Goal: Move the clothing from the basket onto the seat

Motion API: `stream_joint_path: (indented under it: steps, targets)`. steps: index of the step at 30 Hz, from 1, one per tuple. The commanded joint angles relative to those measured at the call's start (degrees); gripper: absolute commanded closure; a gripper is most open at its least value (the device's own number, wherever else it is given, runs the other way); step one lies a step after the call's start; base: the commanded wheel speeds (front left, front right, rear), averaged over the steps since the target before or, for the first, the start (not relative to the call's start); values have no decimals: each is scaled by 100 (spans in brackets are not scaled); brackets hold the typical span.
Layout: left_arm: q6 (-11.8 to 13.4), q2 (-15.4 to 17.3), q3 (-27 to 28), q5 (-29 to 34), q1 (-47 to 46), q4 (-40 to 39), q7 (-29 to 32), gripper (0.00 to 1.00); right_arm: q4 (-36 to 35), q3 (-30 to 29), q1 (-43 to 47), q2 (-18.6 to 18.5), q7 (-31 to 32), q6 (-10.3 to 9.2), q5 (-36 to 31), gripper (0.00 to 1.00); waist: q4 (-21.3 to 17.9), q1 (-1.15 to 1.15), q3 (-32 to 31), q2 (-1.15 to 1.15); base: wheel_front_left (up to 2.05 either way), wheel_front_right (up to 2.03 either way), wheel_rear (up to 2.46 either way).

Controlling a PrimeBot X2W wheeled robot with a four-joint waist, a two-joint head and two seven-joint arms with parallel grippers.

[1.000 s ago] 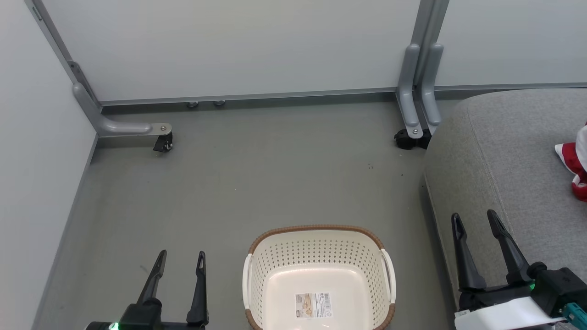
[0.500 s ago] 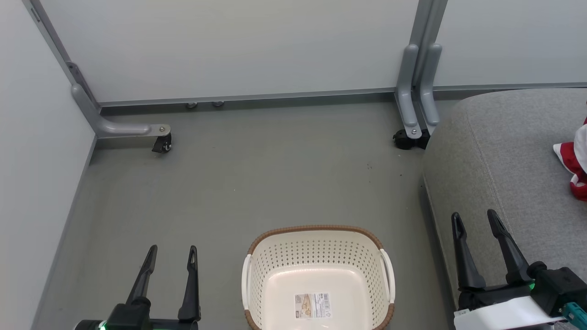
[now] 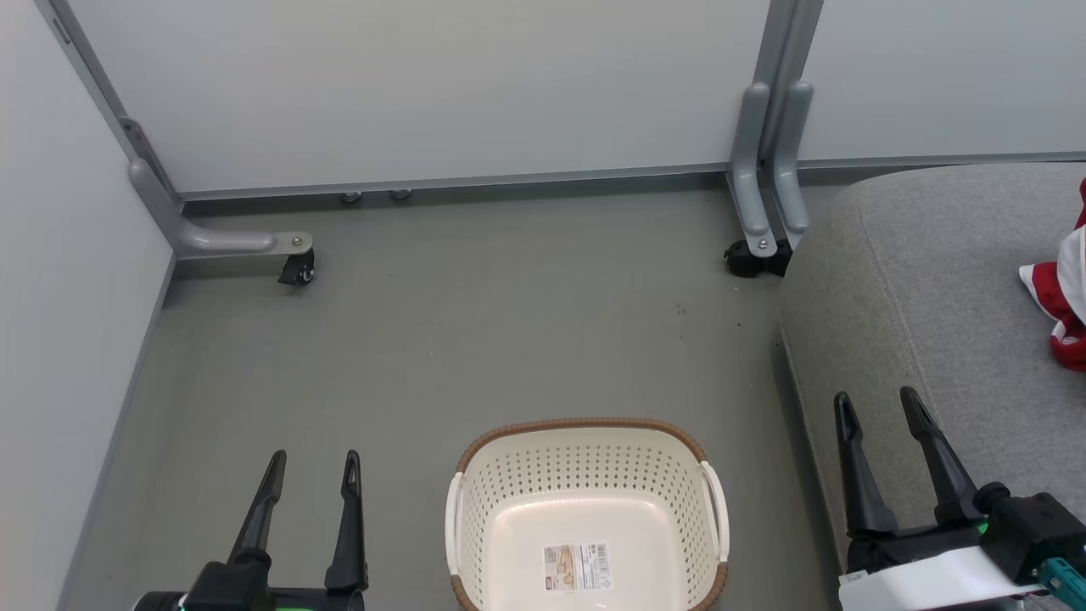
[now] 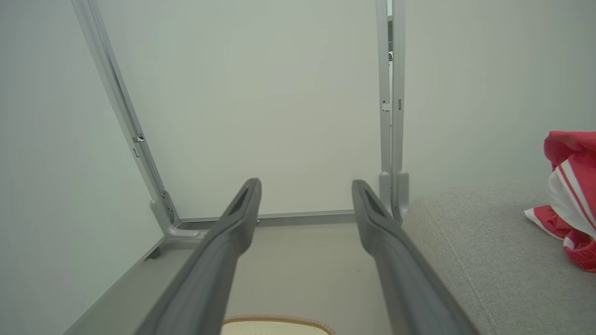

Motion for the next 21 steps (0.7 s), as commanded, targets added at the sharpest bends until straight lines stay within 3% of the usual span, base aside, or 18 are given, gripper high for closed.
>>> stream_joint_path:
  steps: [1,4,5,9,21]
  targets:
    - [-28,7,-3,-44,71,-8,0,0,18,-18,-38,-20,-18,-8,4,0,5,0,-4,0,0,0,0]
    - [-31,7,-4,-69,85,-25,0,0,30,-25,-39,-21,-18,-8,5,0,10,0,-16,0,0,0,0]
    - [0,0,-1,-37,6,-22,0,100,22,-12,-3,-7,0,0,0,100,10,0,-18,0,0,0,0]
    - [-2,-2,-11,-108,19,140,7,100,188,15,42,17,16,1,74,100,7,0,-17,0,0,0,0]
    - [-61,89,85,-1559,-226,304,265,100,461,-32,-217,-40,286,0,1432,100,-35,0,1,0,0,0,0]
